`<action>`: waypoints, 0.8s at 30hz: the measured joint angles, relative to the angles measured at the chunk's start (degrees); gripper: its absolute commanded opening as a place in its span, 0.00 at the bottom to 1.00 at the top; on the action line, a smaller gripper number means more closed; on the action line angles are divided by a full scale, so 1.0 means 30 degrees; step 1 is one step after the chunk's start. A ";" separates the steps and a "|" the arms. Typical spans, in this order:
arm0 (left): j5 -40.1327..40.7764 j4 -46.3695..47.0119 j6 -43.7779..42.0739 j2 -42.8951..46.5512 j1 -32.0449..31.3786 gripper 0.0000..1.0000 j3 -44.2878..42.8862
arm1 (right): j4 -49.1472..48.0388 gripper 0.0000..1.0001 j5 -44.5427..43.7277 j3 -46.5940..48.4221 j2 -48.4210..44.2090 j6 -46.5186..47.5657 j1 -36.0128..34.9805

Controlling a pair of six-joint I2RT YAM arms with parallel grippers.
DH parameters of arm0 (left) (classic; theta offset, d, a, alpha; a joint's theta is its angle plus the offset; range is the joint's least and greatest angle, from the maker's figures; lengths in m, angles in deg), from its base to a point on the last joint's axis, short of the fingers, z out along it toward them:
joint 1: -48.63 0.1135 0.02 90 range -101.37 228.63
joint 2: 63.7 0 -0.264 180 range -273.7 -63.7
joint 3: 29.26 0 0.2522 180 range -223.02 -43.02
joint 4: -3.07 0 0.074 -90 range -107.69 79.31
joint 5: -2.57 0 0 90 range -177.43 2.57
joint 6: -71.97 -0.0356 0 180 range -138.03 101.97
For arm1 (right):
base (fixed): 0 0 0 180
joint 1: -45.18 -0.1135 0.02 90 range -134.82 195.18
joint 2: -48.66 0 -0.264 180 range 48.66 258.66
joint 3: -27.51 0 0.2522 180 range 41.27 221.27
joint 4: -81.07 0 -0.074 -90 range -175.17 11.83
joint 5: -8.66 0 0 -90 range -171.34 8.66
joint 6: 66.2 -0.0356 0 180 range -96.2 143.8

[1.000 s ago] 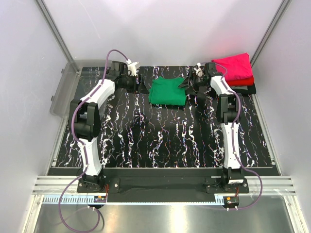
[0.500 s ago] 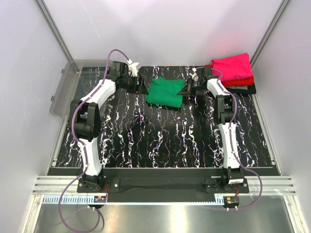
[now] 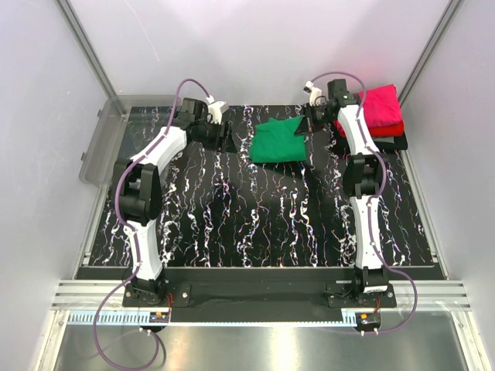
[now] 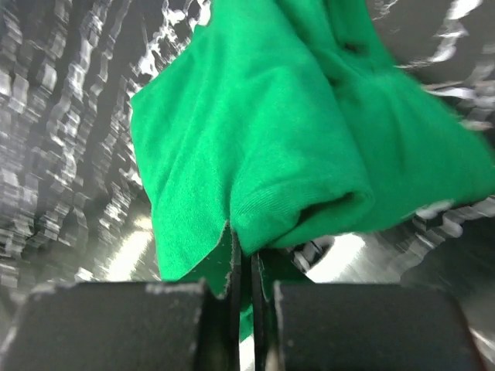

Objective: Fold and stack the t-shirts
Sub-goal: Neatly place the folded tshirt to the corner

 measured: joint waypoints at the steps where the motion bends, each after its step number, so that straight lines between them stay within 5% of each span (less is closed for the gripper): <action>1: 0.0015 -0.0058 -0.0007 0.0000 -0.0007 0.69 -0.0066 | 0.0459 0.00 -0.0568 -0.0073 -0.0481 0.0838 0.0044; 11: 0.0153 -0.0015 -0.0124 -0.0044 -0.0219 0.69 -0.0845 | 0.2033 0.00 -0.5479 0.0240 -0.3286 0.6659 0.0838; 24: 0.0131 0.0124 -0.0124 -0.0415 -0.0743 0.69 -0.1326 | 0.0882 0.00 -0.9537 0.1443 -0.3315 1.0069 0.1304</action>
